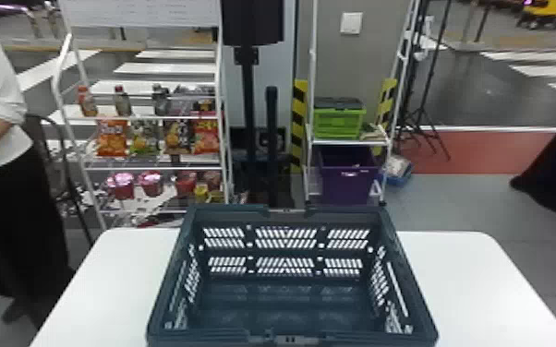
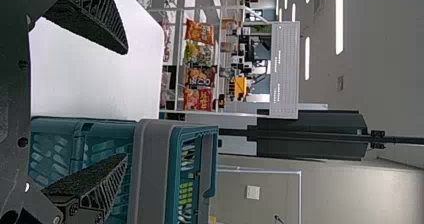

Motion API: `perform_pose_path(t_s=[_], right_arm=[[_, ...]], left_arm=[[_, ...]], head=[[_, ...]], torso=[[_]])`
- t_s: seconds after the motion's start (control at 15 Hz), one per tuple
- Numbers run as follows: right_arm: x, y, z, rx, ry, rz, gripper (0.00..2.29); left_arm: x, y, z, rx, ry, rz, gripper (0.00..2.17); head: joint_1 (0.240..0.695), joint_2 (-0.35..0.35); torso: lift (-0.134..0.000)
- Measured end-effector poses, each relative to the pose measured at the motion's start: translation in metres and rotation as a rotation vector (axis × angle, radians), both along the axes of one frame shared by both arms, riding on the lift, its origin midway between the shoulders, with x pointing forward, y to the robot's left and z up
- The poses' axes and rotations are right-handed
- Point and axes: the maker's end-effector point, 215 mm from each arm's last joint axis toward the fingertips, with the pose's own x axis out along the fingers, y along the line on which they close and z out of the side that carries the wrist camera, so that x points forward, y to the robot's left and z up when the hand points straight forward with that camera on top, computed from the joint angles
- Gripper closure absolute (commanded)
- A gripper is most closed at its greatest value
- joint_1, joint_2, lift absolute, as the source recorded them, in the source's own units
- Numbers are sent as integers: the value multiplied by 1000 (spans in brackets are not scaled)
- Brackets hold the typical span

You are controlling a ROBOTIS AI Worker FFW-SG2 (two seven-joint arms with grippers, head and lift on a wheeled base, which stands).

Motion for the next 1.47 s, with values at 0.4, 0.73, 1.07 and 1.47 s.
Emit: perform_pose_path(t_s=[0.4,0.73,1.07,1.47], right_arm=[[0,1,1,1,-2,4,2287],[1,1,7,-1,-12,5,2287],[17,9,45,3,-47,24,2283],[61,30,79,29,-13,55,2287]], left_arm=[[-1,0,-1,-1,1,1,154],[1,-1,0,-1,1,-2,154],[3,-2,-4,3,15,-4,154],[4,-2,-2,4,11,-5,154]], head=[[499,0],[499,0],[499,0],[499,0]], torso=[[0],[0],[0],[0]])
